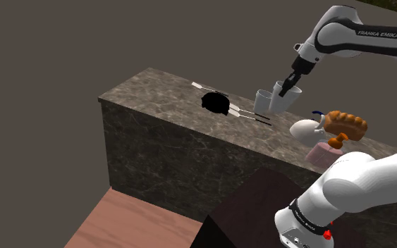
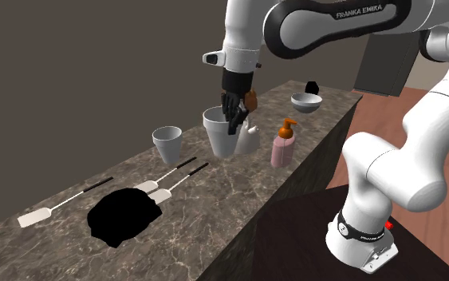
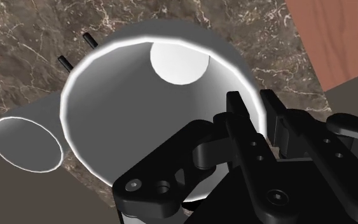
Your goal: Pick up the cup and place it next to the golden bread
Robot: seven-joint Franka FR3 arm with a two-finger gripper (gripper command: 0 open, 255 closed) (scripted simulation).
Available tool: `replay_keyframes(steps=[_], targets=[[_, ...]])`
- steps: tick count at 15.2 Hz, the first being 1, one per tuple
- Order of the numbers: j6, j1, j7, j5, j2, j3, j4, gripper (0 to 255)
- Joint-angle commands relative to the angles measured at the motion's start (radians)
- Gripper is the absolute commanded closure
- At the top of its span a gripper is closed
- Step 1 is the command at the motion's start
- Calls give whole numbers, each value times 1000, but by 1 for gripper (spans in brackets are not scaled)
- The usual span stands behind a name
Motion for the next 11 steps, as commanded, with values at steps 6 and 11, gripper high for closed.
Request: replay_keyframes(steps=[6,11], targets=[[-93,6,-6,12,10,10,103,255],[-125,-19,-72,-15,-14,-38,120,255]])
